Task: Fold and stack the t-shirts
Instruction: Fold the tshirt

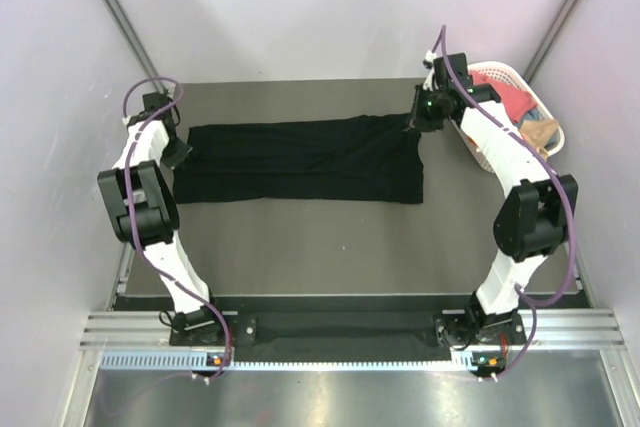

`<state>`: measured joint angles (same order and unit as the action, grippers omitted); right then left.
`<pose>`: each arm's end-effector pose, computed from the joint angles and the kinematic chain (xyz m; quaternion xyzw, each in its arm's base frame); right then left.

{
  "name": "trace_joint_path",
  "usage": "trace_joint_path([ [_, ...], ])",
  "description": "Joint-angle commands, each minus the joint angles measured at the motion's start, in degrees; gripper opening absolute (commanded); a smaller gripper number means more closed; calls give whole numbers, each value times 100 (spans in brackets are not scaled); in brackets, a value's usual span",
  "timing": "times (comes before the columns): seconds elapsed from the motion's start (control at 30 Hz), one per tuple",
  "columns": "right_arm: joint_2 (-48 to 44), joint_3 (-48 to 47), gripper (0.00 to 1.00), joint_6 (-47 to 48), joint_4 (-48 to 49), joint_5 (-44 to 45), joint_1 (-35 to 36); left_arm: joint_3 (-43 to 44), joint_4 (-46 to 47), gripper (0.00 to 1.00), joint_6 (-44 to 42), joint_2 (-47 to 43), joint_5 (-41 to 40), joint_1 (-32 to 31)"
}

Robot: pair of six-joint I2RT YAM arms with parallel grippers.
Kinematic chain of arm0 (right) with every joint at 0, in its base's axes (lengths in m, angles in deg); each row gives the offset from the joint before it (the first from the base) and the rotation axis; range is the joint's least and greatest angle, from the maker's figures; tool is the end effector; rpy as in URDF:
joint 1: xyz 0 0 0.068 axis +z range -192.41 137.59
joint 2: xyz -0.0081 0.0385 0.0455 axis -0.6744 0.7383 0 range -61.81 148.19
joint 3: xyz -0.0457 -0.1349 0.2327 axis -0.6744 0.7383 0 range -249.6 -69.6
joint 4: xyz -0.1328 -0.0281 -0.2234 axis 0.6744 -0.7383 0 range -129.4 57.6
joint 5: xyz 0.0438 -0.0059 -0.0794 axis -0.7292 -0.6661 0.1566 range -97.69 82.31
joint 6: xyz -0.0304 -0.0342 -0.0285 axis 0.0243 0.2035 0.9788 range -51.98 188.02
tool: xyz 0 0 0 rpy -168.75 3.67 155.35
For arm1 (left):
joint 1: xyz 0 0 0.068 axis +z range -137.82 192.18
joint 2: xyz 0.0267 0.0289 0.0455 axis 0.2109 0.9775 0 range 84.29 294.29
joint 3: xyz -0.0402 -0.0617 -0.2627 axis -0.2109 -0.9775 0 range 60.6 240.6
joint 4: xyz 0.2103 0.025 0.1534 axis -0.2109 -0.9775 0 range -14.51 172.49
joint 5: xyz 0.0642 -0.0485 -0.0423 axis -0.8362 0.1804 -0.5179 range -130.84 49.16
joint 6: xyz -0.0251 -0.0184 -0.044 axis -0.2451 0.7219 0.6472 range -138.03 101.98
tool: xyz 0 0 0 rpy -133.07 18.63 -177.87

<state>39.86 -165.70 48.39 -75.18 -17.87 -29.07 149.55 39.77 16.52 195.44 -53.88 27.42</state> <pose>0.3833 0.0974 0.3265 0.0197 0.9313 0.1800 0.3160 0.3944 0.1158 0.2243 -0.4306 0.8694 0.0731 0.2312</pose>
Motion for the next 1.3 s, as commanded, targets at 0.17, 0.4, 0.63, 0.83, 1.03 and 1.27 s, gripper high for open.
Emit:
trace_joint_path([
  [0.17, 801, -1024, 0, 101, -28, -28, -192, 738, -8, 0, -27, 617, -155, -197],
  [0.4, 1328, -1631, 0, 83, -125, -46, -306, 1300, -87, 0, -71, 1022, -208, -250],
  [0.63, 1830, -2097, 0, -31, -143, -169, -359, 1494, -70, 0, 26, 1242, -155, -294],
  [0.83, 2146, -2308, 0, -137, -11, -310, -385, 1748, -87, 0, 26, 1488, -138, -338],
  [1.03, 2322, -2405, 0, -198, 94, -310, -447, 1960, -105, 0, 52, 1655, -129, -356],
  [1.27, 2568, -2467, 1, -304, 314, -406, -526, 2250, -166, 0, 61, 1927, -50, -364],
])
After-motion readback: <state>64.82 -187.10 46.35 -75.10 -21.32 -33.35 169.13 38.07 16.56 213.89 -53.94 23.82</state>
